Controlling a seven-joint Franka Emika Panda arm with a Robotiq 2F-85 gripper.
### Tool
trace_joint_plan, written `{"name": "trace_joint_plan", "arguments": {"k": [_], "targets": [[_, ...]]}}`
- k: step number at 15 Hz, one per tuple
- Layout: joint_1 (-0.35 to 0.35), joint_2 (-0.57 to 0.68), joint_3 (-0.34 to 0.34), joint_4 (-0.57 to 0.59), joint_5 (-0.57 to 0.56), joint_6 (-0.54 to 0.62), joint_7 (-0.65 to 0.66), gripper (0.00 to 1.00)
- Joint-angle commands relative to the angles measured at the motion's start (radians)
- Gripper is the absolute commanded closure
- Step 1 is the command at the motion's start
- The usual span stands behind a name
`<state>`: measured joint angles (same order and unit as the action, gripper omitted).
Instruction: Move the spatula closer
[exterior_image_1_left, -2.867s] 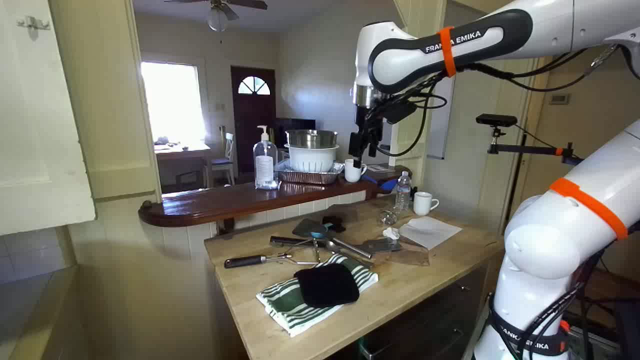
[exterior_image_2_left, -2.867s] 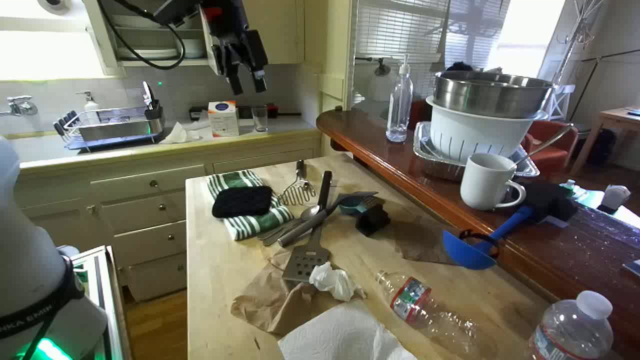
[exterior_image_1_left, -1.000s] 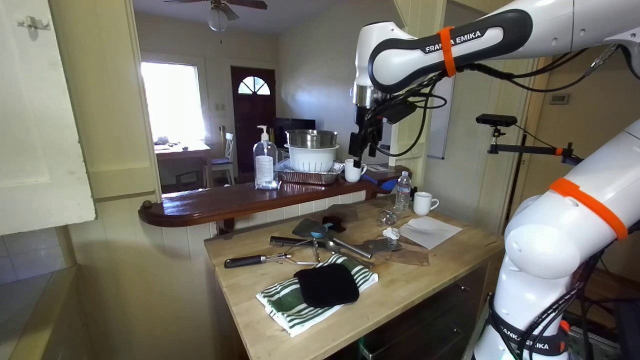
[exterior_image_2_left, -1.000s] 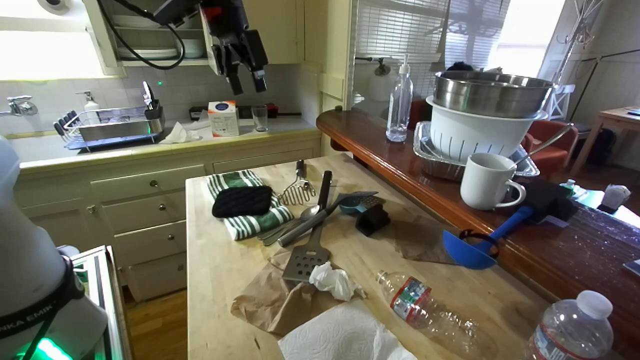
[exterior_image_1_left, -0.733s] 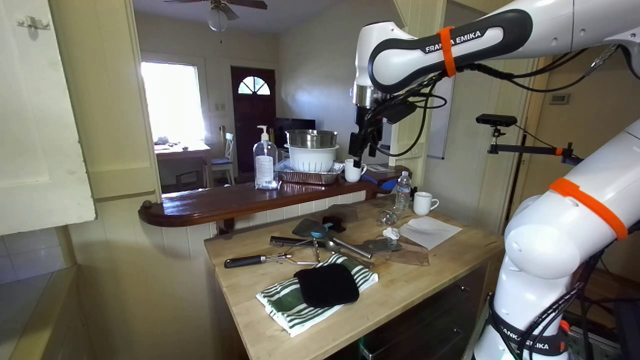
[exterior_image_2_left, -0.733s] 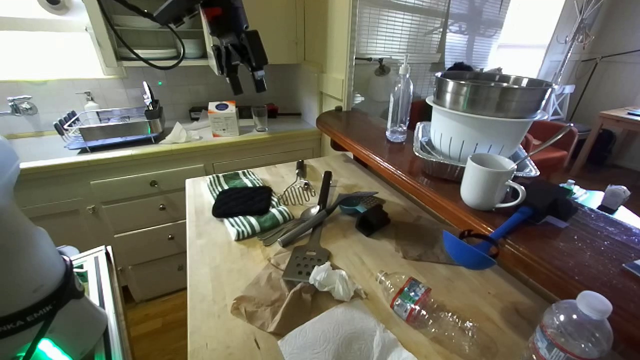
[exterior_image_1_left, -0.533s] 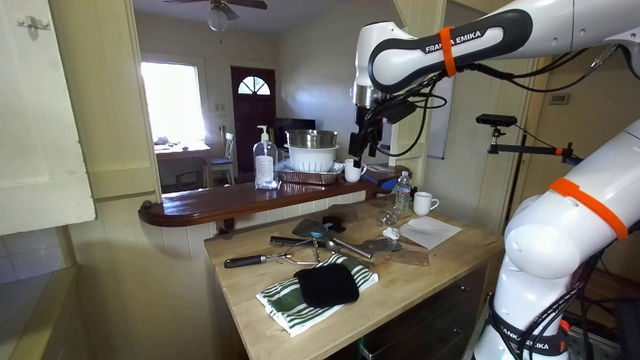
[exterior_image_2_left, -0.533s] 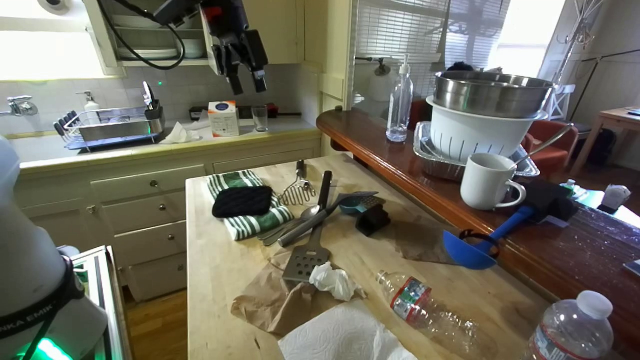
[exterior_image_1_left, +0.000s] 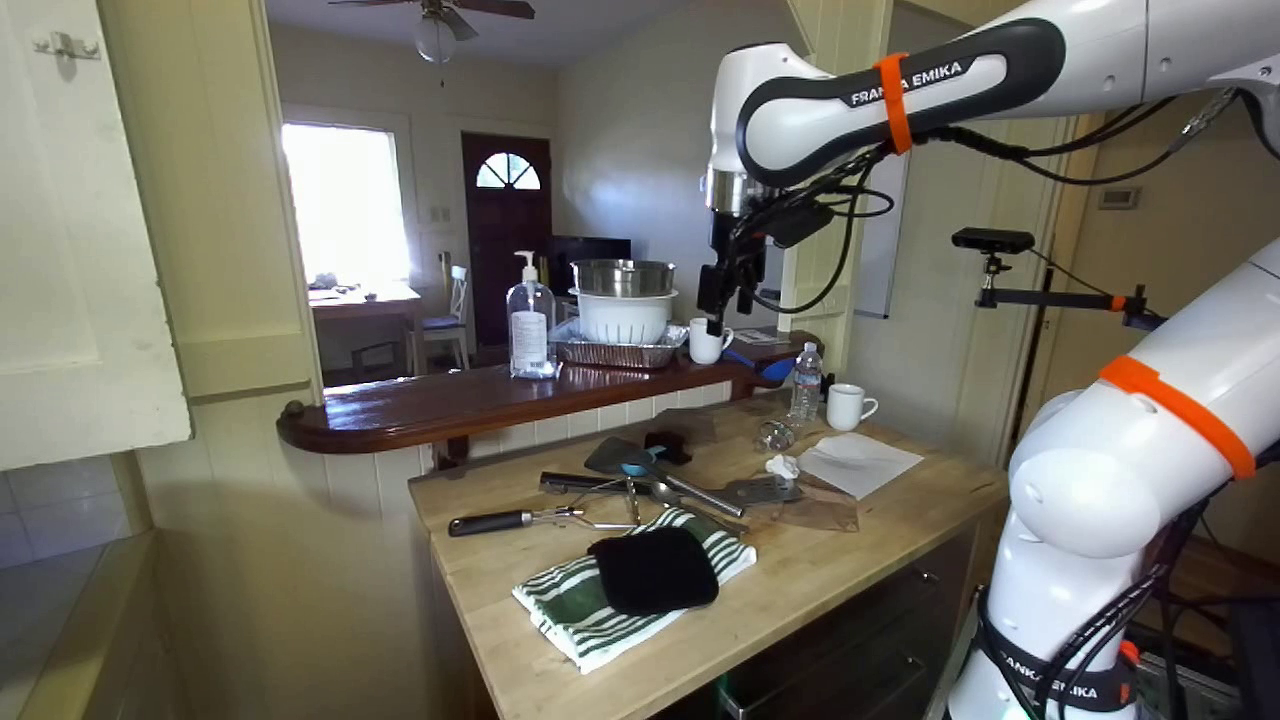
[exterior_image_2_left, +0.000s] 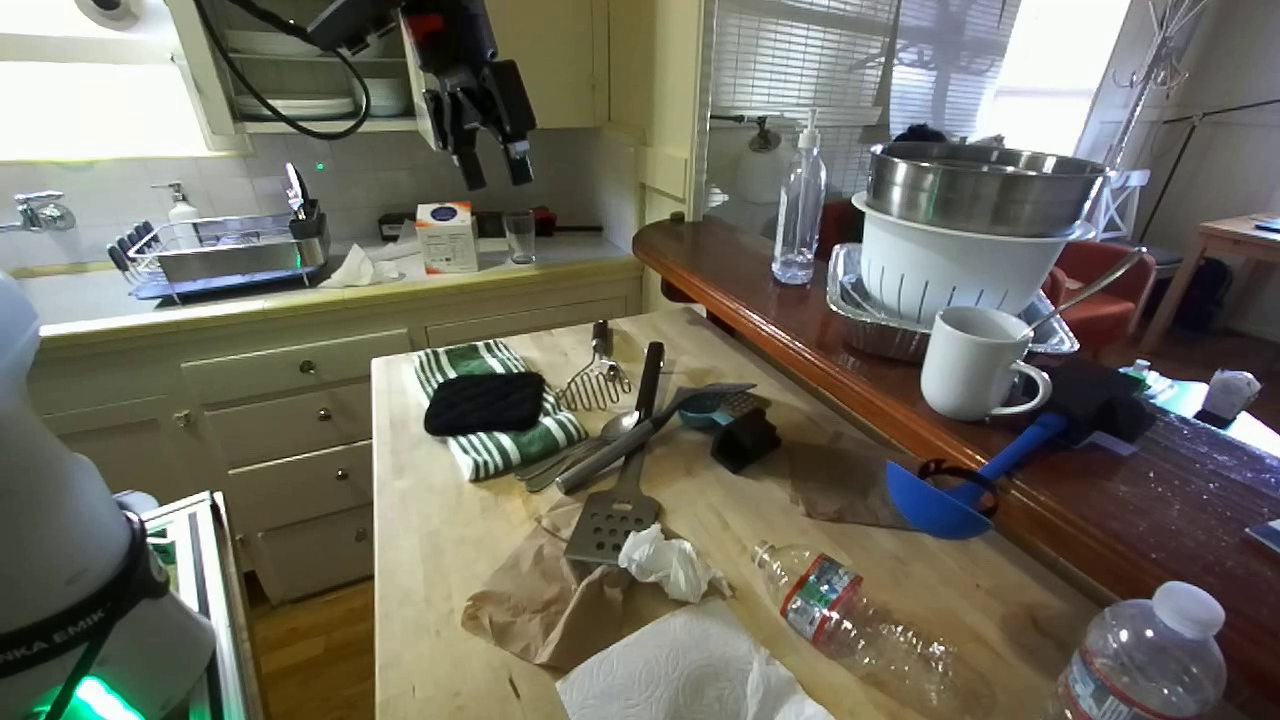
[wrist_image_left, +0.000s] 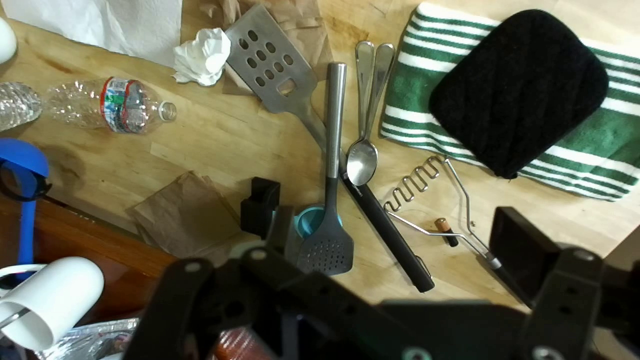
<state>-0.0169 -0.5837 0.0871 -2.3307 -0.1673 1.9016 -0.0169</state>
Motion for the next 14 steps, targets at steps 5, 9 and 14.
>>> {"name": "trace_joint_plan", "arguments": {"k": [5,9,14], "targets": [[-0.051,0.013,-0.068,0.004,-0.035,0.014,0.059,0.00],[-0.123,0.029,-0.137,0.007,-0.045,0.056,0.084,0.00],[-0.191,0.076,-0.218,0.052,-0.063,0.139,0.042,0.00]]}}
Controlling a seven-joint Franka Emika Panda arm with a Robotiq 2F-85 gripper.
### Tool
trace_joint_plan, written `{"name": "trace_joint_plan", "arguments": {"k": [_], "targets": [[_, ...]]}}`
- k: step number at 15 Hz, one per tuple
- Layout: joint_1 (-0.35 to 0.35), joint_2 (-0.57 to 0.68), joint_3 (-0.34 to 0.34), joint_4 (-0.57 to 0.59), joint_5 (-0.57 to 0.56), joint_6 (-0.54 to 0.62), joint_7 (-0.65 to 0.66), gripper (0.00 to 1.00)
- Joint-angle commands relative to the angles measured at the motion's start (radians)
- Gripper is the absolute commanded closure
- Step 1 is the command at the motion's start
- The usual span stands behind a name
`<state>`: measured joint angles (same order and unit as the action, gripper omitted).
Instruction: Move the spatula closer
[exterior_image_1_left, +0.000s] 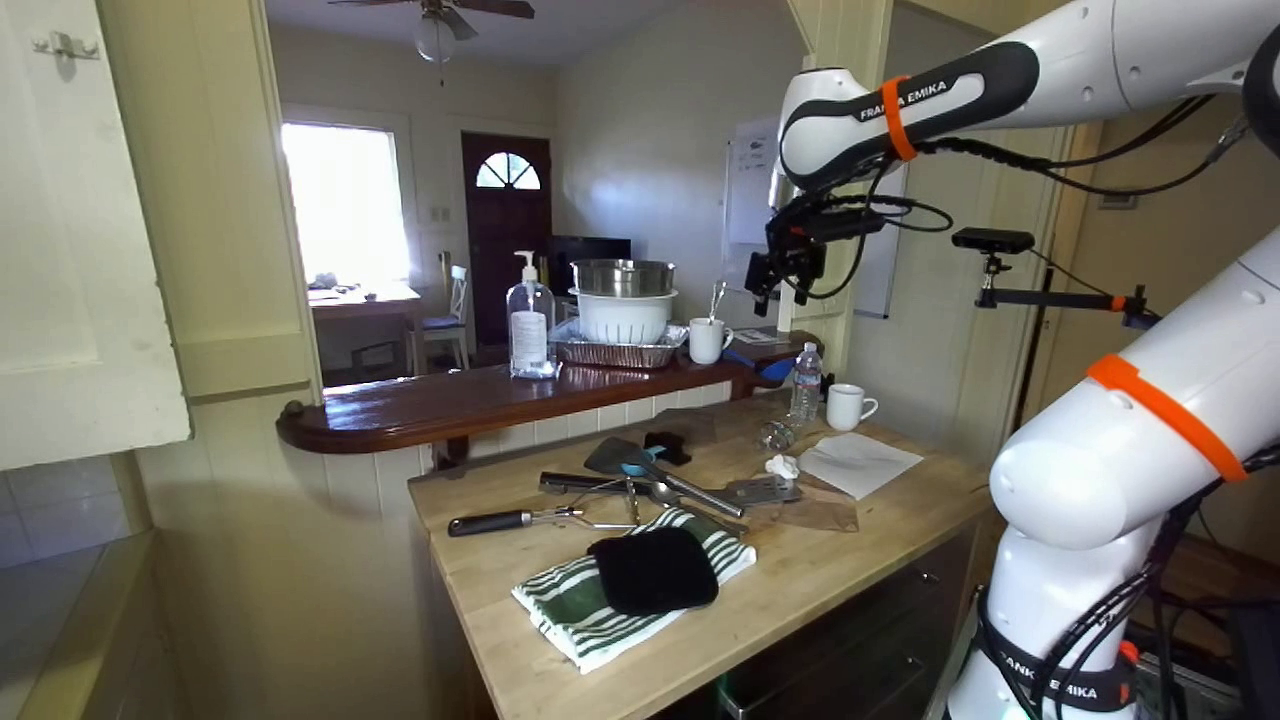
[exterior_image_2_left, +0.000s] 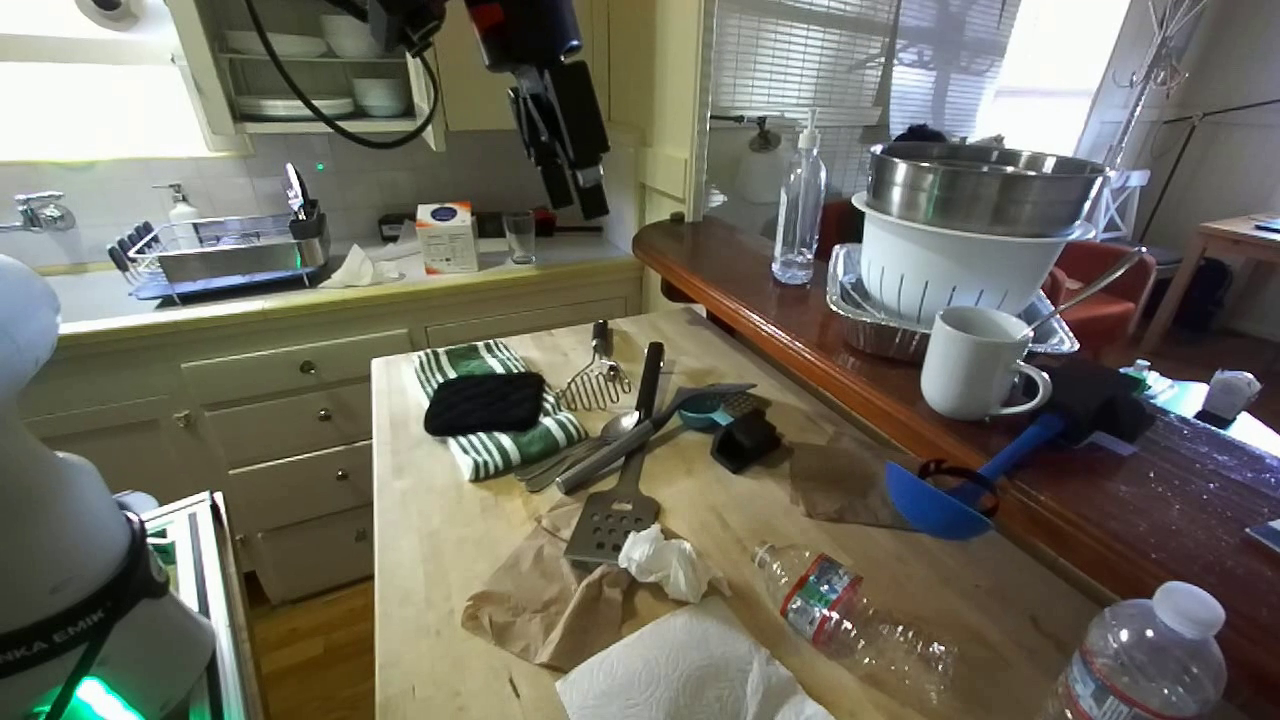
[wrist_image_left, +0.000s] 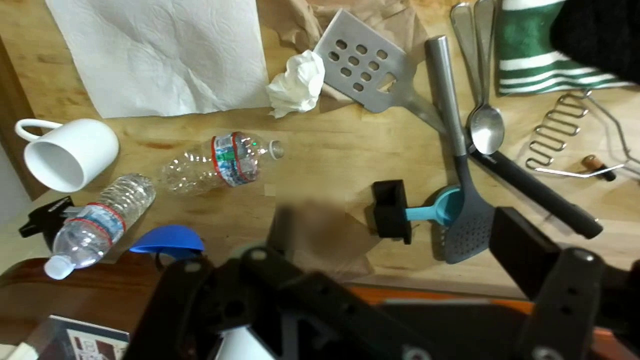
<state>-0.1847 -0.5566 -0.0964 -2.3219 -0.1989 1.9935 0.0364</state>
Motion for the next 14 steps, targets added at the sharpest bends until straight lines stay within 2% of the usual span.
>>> {"name": "trace_joint_plan", "arguments": {"k": [1,5,6,8,9,14], "targets": [[-0.037,0.070,-0.046,0.064,-0.055,0.077,-0.024,0.00],[-0.089,0.191,-0.090,0.149,-0.154,0.153,-0.046,0.00],[-0.088,0.220,-0.119,0.163,-0.159,0.182,-0.102,0.00],[-0.079,0.280,-0.181,0.181,-0.089,0.259,-0.168,0.00],[-0.086,0.209,-0.135,0.144,-0.124,0.206,-0.109,0.00],[-0.087,0.226,-0.137,0.152,-0.123,0.220,-0.118,0.00]]}}
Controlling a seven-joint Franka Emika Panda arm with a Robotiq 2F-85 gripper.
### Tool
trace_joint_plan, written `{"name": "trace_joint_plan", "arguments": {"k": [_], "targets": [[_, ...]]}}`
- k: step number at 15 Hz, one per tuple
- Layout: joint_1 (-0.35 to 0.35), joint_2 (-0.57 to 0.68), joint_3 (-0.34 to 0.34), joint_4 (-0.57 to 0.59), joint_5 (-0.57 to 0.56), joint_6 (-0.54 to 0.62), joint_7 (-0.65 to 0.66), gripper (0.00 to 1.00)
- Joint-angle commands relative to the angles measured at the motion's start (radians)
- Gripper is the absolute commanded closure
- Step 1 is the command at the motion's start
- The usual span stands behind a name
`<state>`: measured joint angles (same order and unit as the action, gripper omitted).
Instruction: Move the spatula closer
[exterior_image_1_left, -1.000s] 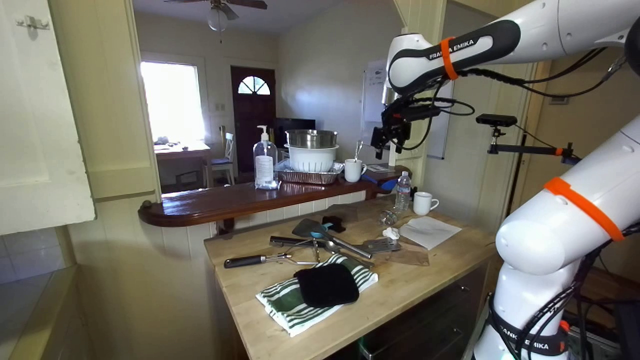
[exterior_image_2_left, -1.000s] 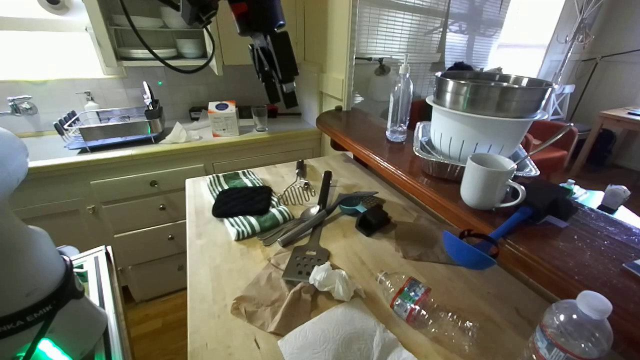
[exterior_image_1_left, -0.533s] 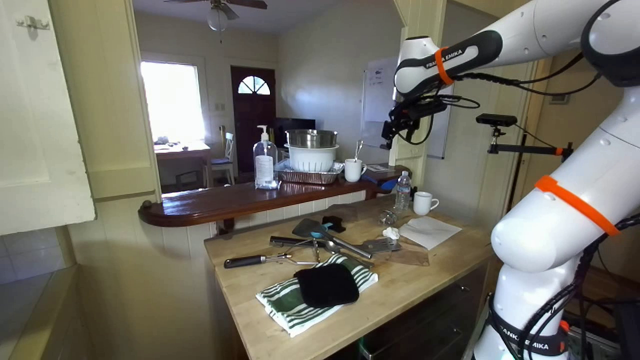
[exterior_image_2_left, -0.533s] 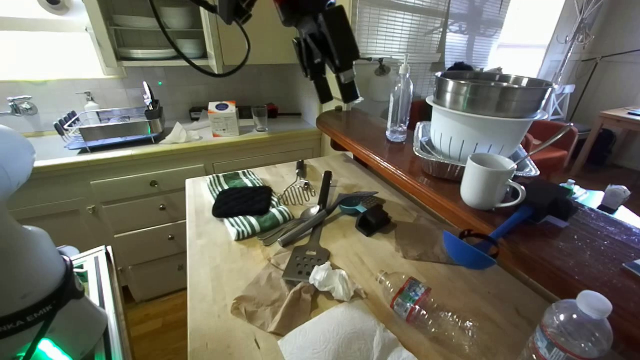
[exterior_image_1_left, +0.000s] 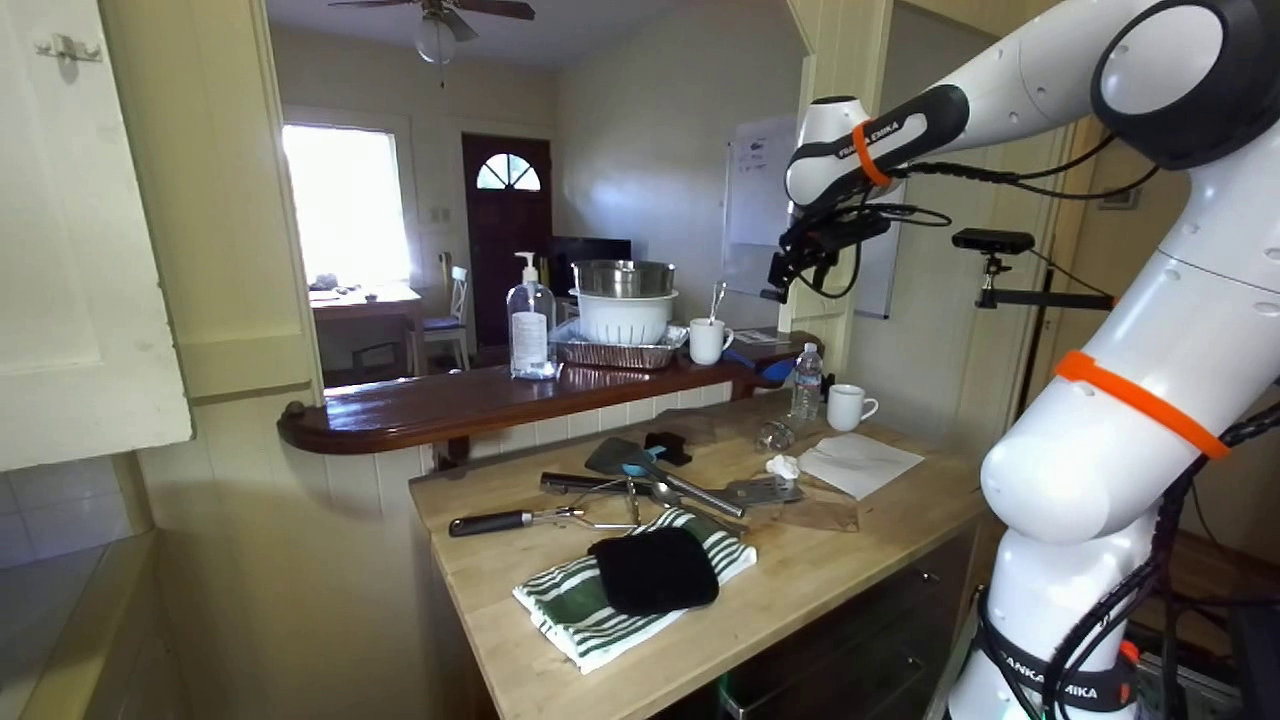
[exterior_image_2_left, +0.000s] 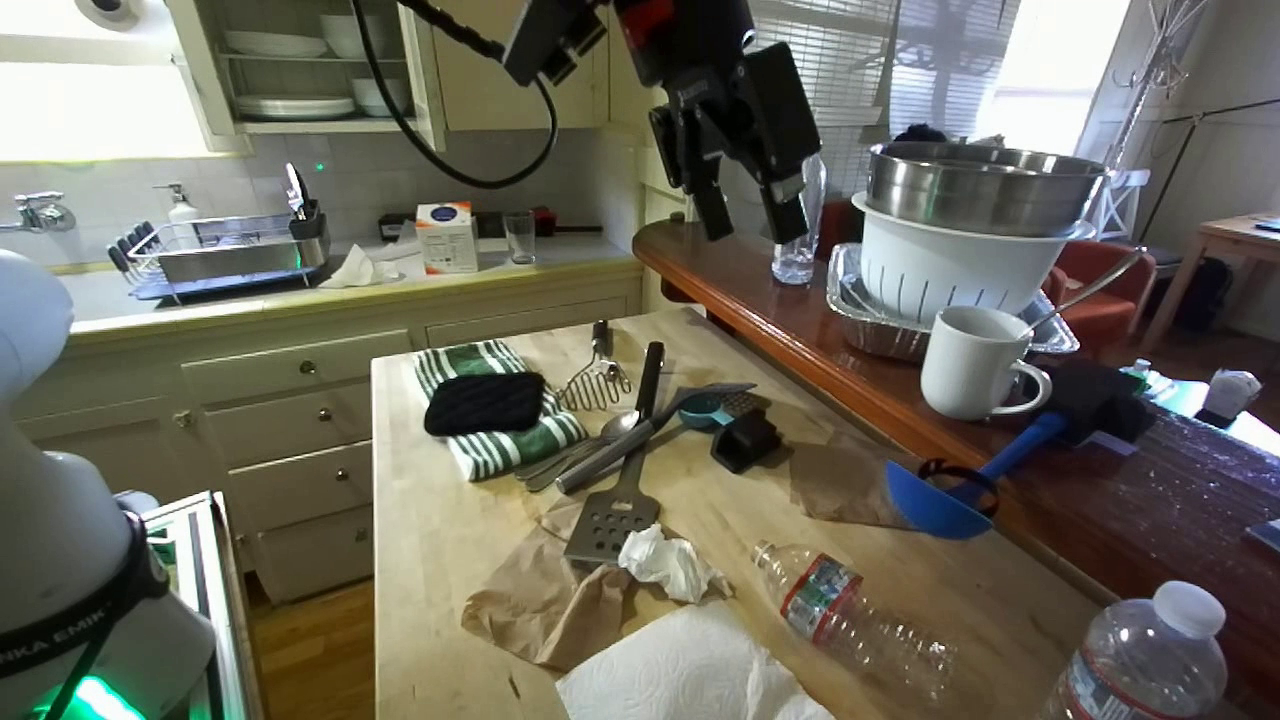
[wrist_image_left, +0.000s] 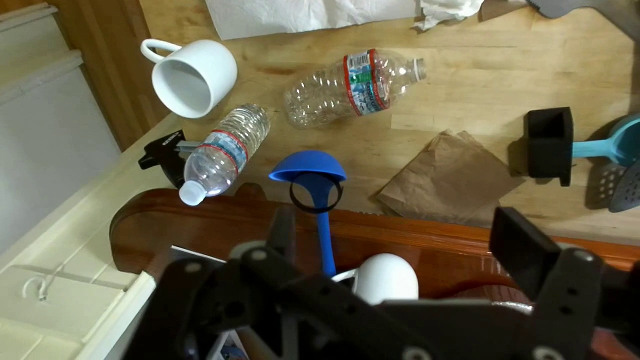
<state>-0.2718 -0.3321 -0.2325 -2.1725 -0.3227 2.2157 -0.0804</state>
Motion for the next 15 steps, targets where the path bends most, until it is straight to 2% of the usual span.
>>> {"name": "trace_joint_plan", "arguments": {"k": [1,4,5,7,8,10,12,15], "targets": [[0.001,-0.003,0.001,0.003,0.001,-0.002,-0.001,0.00],[0.000,0.022,-0.010,0.029,0.021,-0.017,-0.003,0.00],[0.000,0.049,-0.026,0.036,0.030,0.022,-0.018,0.00],[0.033,0.112,-0.089,0.068,0.151,0.060,-0.145,0.00],[0.030,0.148,-0.101,0.087,0.187,0.076,-0.161,0.00],[0.036,0.226,-0.135,0.132,0.280,0.109,-0.274,0.00],[0.030,0.314,-0.149,0.188,0.378,0.129,-0.374,0.00],[0.000,0.446,-0.125,0.300,0.472,0.112,-0.514,0.00]]}}
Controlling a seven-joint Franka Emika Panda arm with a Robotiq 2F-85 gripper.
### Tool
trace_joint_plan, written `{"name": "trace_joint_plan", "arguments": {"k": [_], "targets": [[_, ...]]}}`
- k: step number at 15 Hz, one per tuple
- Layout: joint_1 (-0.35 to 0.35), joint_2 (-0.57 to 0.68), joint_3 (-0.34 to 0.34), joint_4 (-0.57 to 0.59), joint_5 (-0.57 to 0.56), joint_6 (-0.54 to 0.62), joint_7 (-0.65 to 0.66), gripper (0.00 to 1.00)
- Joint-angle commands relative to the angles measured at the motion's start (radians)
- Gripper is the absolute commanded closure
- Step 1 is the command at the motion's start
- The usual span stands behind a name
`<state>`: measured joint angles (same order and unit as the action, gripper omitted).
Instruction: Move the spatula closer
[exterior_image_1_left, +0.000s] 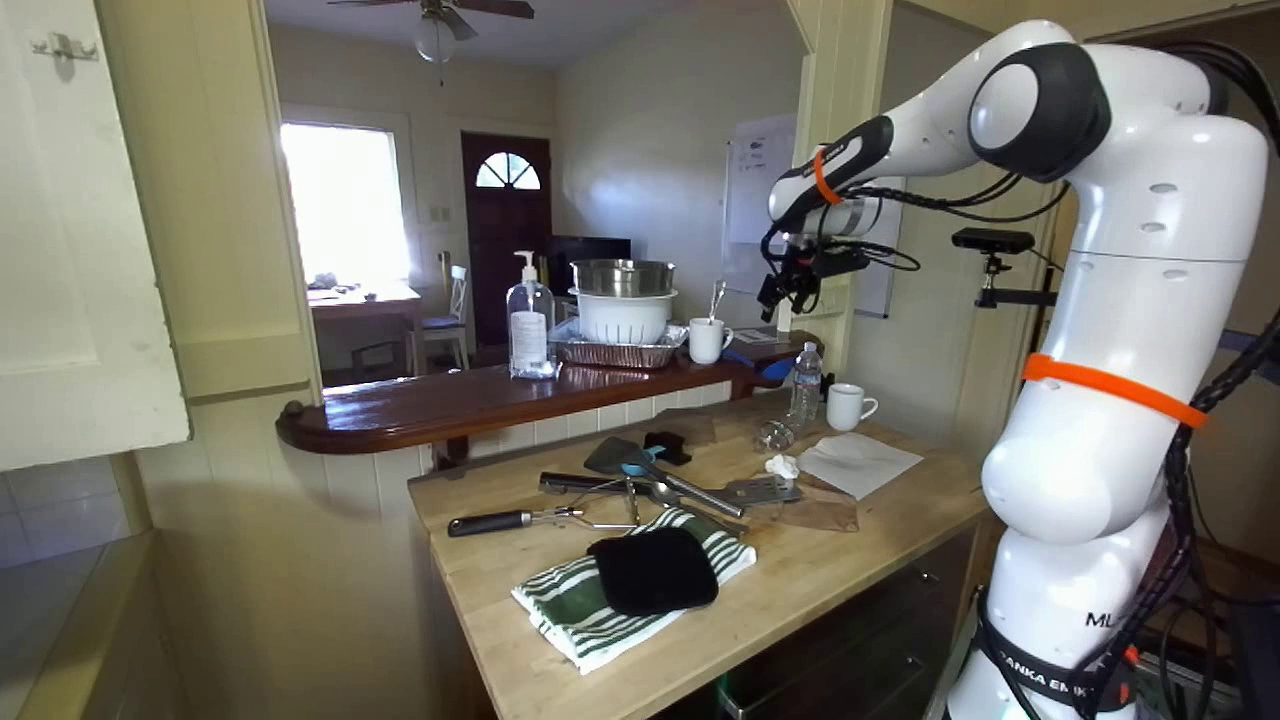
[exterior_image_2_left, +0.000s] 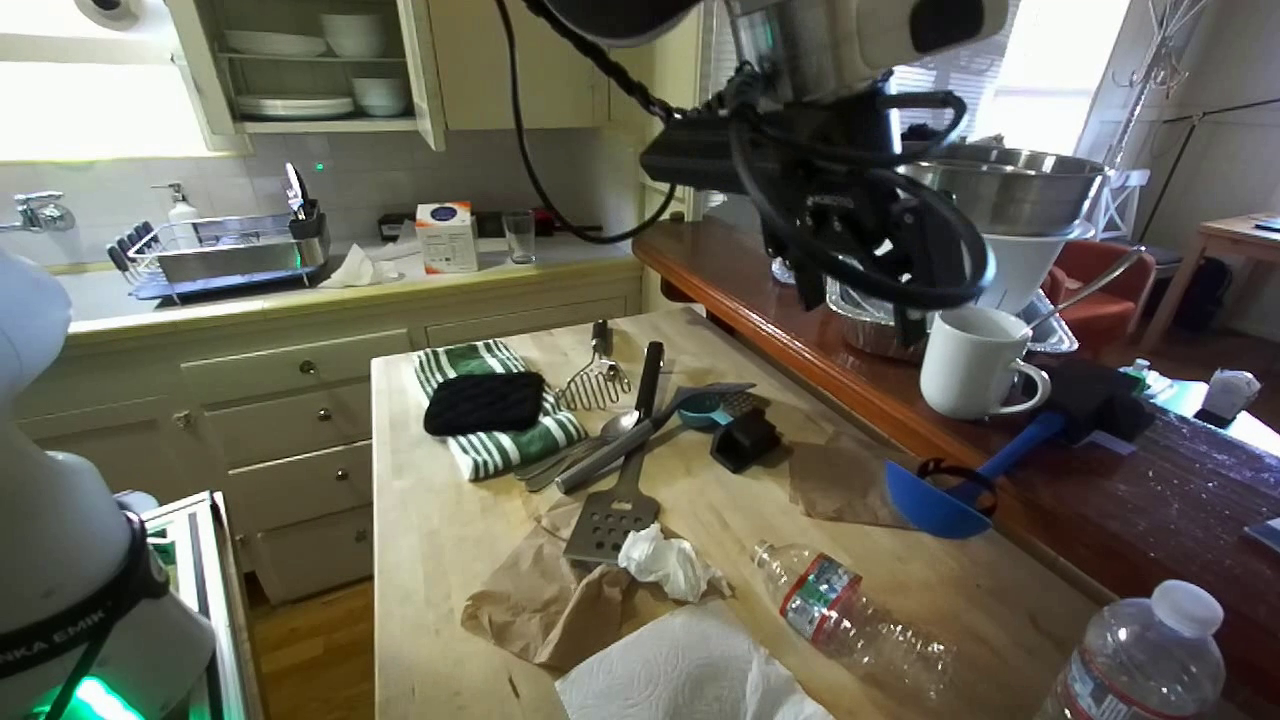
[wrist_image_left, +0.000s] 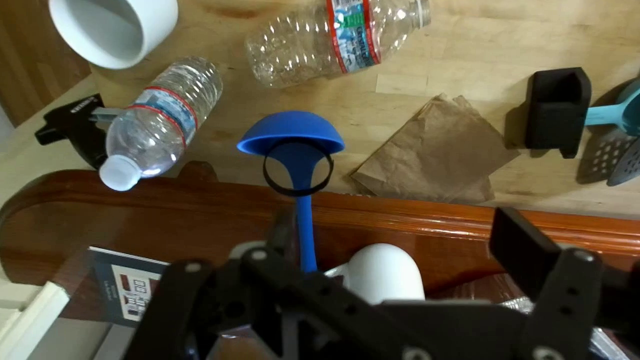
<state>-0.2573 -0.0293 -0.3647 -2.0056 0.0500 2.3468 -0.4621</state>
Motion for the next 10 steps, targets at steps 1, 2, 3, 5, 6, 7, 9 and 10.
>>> {"name": "trace_joint_plan", "arguments": {"k": [1,2,3,5,6,7,9,10], "targets": [[-0.029,0.184,0.019,0.176,0.098,-0.021,-0.150,0.00],[-0.043,0.224,0.029,0.216,0.100,-0.025,-0.168,0.00],[-0.057,0.262,0.038,0.256,0.081,-0.028,-0.166,0.00],[-0.091,0.335,0.055,0.330,0.069,-0.034,-0.156,0.00],[-0.116,0.358,0.073,0.355,0.102,-0.045,-0.179,0.00],[-0.144,0.378,0.097,0.372,0.142,-0.048,-0.203,0.00],[-0.176,0.424,0.114,0.402,0.143,-0.060,-0.185,0.00],[-0.161,0.369,0.118,0.341,0.106,-0.019,-0.167,0.00]]}}
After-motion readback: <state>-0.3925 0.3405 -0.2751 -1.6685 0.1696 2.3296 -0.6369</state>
